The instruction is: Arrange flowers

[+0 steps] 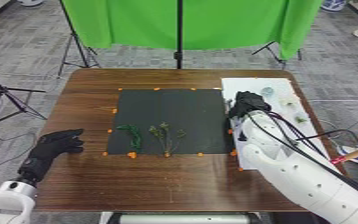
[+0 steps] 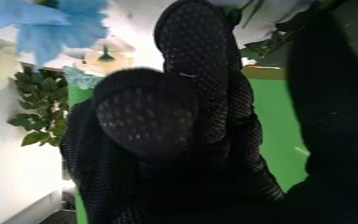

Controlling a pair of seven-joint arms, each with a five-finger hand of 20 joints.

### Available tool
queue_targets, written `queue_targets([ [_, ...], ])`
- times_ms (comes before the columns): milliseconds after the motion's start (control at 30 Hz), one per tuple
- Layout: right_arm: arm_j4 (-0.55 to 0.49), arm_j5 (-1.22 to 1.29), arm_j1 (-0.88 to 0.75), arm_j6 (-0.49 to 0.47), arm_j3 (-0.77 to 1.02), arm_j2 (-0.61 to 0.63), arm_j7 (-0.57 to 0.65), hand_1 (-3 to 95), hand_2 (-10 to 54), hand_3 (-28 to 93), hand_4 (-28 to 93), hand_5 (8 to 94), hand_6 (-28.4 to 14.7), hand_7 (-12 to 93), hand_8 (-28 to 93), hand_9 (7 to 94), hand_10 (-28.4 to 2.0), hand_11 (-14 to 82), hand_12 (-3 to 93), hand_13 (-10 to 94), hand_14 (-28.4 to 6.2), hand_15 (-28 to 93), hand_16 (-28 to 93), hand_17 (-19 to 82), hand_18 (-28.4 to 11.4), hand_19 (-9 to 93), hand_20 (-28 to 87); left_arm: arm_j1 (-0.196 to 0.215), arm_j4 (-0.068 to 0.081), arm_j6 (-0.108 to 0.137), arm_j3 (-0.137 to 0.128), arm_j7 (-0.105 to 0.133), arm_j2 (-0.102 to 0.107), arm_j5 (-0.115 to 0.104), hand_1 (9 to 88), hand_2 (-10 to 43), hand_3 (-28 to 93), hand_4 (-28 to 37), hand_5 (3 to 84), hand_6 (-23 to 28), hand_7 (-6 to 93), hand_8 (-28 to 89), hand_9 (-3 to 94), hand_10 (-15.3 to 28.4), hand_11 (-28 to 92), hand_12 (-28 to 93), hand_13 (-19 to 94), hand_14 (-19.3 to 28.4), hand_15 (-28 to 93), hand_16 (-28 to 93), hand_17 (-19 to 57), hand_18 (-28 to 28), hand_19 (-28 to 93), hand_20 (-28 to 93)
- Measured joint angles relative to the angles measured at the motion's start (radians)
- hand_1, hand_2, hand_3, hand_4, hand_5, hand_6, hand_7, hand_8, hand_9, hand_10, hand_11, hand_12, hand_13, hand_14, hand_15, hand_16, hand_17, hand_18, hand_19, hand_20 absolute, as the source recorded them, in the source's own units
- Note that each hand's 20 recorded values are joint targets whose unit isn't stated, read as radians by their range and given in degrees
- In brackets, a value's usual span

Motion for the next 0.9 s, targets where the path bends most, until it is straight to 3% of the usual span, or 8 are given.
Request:
queue_targets([
  [100, 0.002, 0.001, 0.003, 0.0, -0.007, -0.01, 0.001, 59.6, -9.5, 37, 5, 84.2, -5.7, 21, 21, 93.1, -12.4, 35.7, 25.2, 94, -2.0, 59, 27, 71, -8.9, 93, 43, 0.0, 0.0, 0.0, 0.0, 0.0, -0.001, 0.0, 33.2, 7.4, 63, -11.7, 48.8, 5.8, 11.9, -6, 51.2, 15.4, 26, 15, 44, 20.4, 35, 0, 10.5, 16.0, 25, 24],
  [200, -0.001, 0.006, 0.004, 0.002, -0.009, -0.019, -0.002, 58.7, -9.5, 49, 2, 84.7, -4.6, 25, 21, 93.6, -11.6, 38.8, 25.2, 94, -0.8, 62, 26, 72, -9.2, 93, 46, 0.0, 0.0, 0.0, 0.0, 0.0, -0.002, 0.0, 33.3, 7.4, 63, -11.7, 48.8, 5.8, 11.9, -6, 51.2, 15.4, 26, 15, 44, 20.5, 35, 0, 10.5, 16.0, 25, 24],
  [400, -0.002, 0.05, 0.0, 0.03, -0.004, -0.026, -0.006, 57.7, -9.5, 53, 3, 84.6, -4.3, 27, 22, 93.7, -11.4, 40.5, 24.7, 94, -0.4, 64, 25, 73, -9.4, 93, 48, 0.0, 0.0, 0.0, 0.0, 0.0, -0.004, 0.001, 33.3, 7.5, 63, -11.7, 49.0, 5.9, 11.8, -6, 51.2, 15.4, 26, 15, 44, 20.5, 35, 0, 10.6, 16.0, 25, 24],
  [533, -0.018, 0.092, -0.033, 0.104, 0.029, -0.021, -0.015, 57.2, -9.5, 55, 4, 84.5, -4.7, 29, 23, 93.7, -11.4, 42.8, 24.7, 94, 0.2, 66, 25, 74, -9.5, 93, 50, 0.0, 0.0, 0.0, 0.0, 0.0, -0.004, 0.001, 33.3, 7.6, 63, -11.6, 49.0, 6.0, 11.8, -6, 51.1, 15.4, 26, 15, 44, 20.4, 35, -1, 10.5, 16.0, 25, 24],
  [700, -0.097, 0.125, -0.094, 0.222, 0.101, -0.006, -0.03, 56.7, -9.5, 56, 5, 84.6, -5.1, 29, 23, 93.7, -11.4, 43.6, 24.3, 94, 0.3, 67, 24, 74, -9.6, 93, 51, 0.0, 0.0, 0.0, 0.0, -0.001, -0.004, 0.001, 33.2, 7.6, 63, -11.7, 49.1, 6.0, 11.7, -6, 51.1, 15.3, 26, 15, 44, 20.4, 35, 0, 10.5, 16.0, 25, 24],
  [900, -0.206, 0.159, -0.114, 0.264, 0.155, 0.008, -0.056, 56.4, -9.5, 56, 5, 84.5, -5.1, 30, 23, 93.7, -11.3, 44.2, 24.1, 94, 0.4, 68, 24, 75, -9.6, 93, 52, 0.0, 0.0, -0.001, 0.0, -0.002, -0.003, 0.001, 33.2, 7.7, 63, -11.6, 49.1, 6.0, 11.8, -6, 51.1, 15.3, 26, 15, 44, 20.5, 35, 0, 10.5, 16.0, 25, 24],
])
